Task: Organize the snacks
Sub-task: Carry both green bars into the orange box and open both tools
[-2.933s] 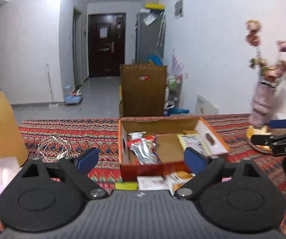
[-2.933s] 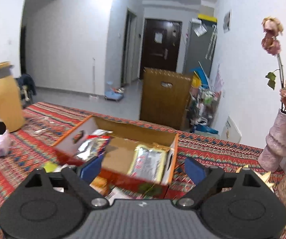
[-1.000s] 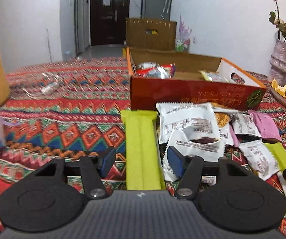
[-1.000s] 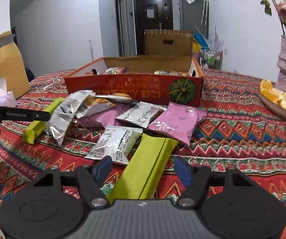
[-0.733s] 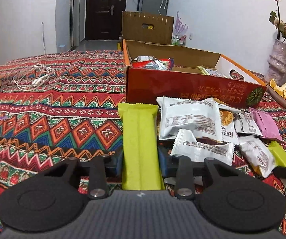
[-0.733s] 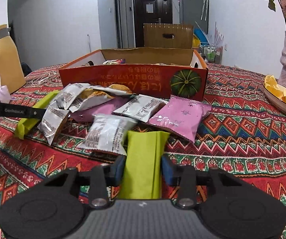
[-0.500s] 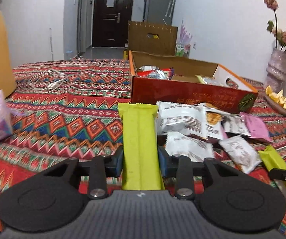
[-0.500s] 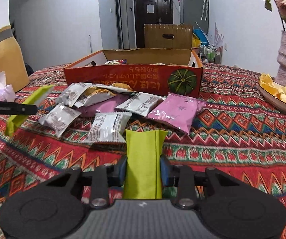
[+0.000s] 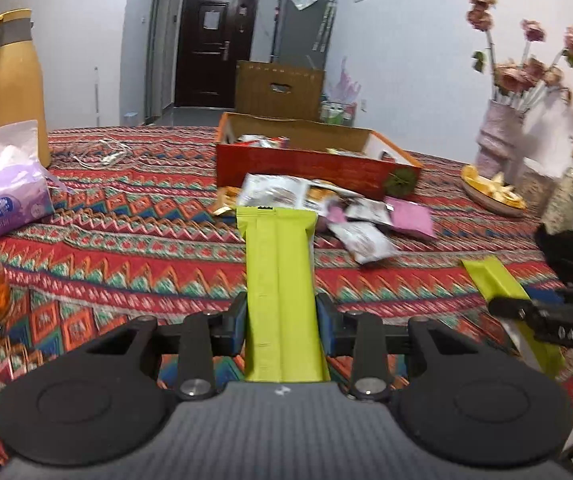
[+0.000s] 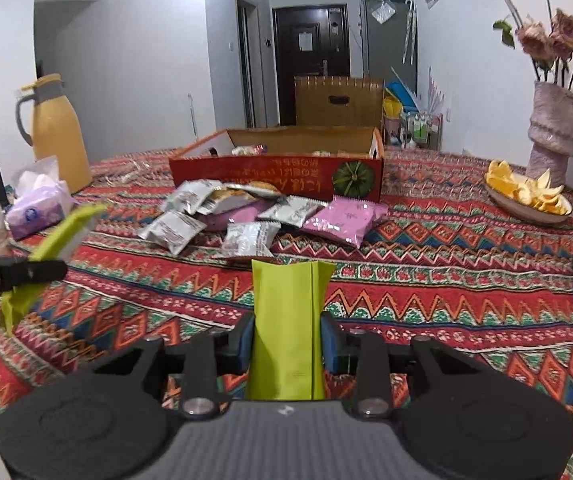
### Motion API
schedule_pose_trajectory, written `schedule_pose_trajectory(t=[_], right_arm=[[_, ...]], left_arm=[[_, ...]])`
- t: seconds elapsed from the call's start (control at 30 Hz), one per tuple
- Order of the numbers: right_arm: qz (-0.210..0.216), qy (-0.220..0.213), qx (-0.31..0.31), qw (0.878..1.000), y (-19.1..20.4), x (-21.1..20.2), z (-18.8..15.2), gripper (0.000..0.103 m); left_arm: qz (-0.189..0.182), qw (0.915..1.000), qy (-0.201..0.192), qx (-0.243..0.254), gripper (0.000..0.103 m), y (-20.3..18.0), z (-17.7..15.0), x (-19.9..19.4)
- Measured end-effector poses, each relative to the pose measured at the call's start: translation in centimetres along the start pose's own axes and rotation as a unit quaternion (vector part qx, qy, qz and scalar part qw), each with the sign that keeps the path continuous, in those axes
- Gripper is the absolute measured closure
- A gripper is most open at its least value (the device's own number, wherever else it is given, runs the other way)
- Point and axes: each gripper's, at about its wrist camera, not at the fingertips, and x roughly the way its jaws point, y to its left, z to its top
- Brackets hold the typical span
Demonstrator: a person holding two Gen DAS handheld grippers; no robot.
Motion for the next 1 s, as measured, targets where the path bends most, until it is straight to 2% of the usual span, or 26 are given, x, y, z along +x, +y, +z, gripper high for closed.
schedule_pose_trajectory(t=[0.23,0.53,0.77,1.0], right_arm=[[0.008,-0.024,-0.005,1.0,0.2,-3.4,-0.7,0.07],[0.019,-0.032,0.006,0.999,-0.7,-3.5,-0.3,0.071],[0.045,-0.05,0.015,0.998,-1.6,-1.2,3.3,0.071],[0.067,-0.107,0.017,0.992,-3.7,2.0,11.4,0.071]], left_arm=[[-0.003,0.9999,-0.009,0.005,0.068,-1.7,-1.2,-2.4],[-0.017,0.9998,-0.01,0.006,0.068,-2.5,0.1,-2.2],[-0.029,0.9987,-0.036,0.023,0.068,-3.2,4.9,0.9],[-0.017,0.9957,-0.079,0.043,0.068,-3.2,13.3,6.5]])
